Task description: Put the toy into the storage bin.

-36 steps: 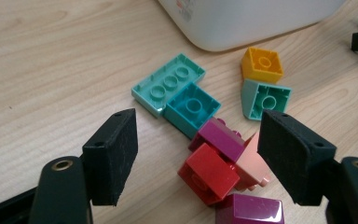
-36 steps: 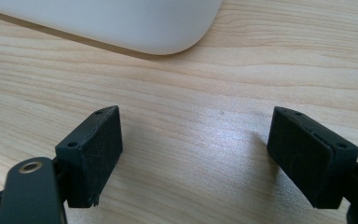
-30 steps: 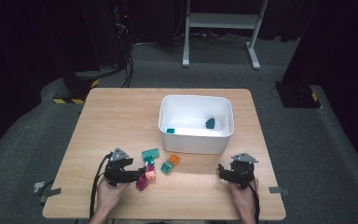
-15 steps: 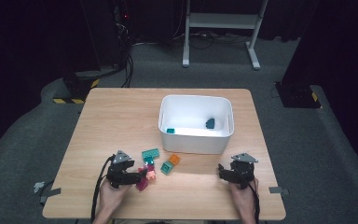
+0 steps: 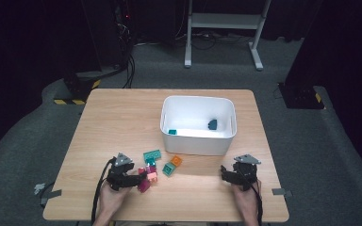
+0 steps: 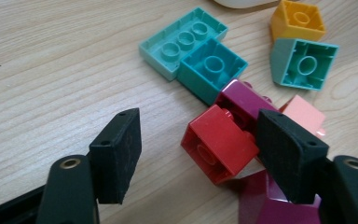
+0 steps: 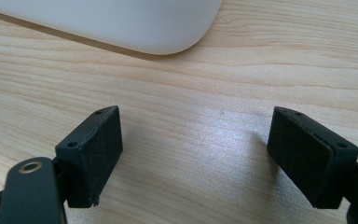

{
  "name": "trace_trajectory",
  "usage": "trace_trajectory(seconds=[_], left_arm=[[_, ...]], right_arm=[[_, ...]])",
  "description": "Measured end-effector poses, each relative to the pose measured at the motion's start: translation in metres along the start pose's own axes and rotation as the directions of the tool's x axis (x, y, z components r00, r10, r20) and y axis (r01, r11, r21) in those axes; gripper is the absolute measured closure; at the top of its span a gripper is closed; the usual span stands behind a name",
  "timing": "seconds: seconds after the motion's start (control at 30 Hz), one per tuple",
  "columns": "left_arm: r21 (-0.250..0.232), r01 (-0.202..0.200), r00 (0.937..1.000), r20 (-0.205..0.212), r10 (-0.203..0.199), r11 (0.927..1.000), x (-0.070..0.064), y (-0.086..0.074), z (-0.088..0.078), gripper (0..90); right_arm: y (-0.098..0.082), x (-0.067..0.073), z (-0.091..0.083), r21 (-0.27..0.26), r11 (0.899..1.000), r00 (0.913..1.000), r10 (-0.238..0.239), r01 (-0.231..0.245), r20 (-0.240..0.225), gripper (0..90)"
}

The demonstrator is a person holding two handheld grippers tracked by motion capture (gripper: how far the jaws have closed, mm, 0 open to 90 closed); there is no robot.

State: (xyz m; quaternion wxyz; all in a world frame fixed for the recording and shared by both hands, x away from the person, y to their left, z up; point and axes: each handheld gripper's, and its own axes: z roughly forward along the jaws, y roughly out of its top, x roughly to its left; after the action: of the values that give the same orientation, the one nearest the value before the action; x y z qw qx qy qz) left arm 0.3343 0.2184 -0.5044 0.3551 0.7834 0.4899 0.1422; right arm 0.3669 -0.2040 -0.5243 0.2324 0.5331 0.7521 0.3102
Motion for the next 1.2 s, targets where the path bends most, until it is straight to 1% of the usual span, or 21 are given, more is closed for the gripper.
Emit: trace_trajectory(seconds=[0.07, 0.3, 0.4, 0.53, 0.7, 1.03, 1.2], left_arm=[[-0.004, 0.004, 0.9999, -0.01, -0.004, 1.0, 0.002, 0.0, 0.001, 34.6], [-0.007, 0.022, 0.9996, -0.016, -0.022, 0.9997, 0.008, 0.0, 0.008, 37.6], [-0.008, 0.018, 0.9996, -0.023, -0.018, 0.9998, 0.01, 0.0, 0.011, 39.4], [-0.01, 0.013, 0.9993, -0.036, -0.013, 0.9999, 0.011, 0.0, 0.014, 44.0], [-0.018, 0.011, 0.9988, -0.047, -0.011, 0.9998, 0.012, -0.001, 0.015, 52.9], [-0.023, -0.001, 0.9987, -0.051, 0.0, 0.9997, 0.014, 0.0, 0.015, 54.7], [-0.026, 0.002, 0.9988, -0.049, -0.003, 0.9997, 0.014, 0.001, 0.014, 55.0]], right_arm=[[0.0, 0.0, 0.0, 0.0, 1.0, 1.0, 0.0, 0.0, 0.0, 17.7], [0.0, 0.0, 0.0, 0.0, 1.0, 1.0, 0.0, 0.0, 0.0, 17.7], [0.0, 0.0, 0.0, 0.0, 1.0, 1.0, 0.0, 0.0, 0.0, 17.7], [0.0, 0.0, 0.0, 0.0, 1.0, 1.0, 0.0, 0.0, 0.0, 17.7], [0.0, 0.0, 0.0, 0.0, 1.0, 1.0, 0.0, 0.0, 0.0, 17.7], [0.0, 0.0, 0.0, 0.0, 1.0, 1.0, 0.0, 0.0, 0.0, 17.7], [0.0, 0.0, 0.0, 0.0, 1.0, 1.0, 0.0, 0.0, 0.0, 17.7]])
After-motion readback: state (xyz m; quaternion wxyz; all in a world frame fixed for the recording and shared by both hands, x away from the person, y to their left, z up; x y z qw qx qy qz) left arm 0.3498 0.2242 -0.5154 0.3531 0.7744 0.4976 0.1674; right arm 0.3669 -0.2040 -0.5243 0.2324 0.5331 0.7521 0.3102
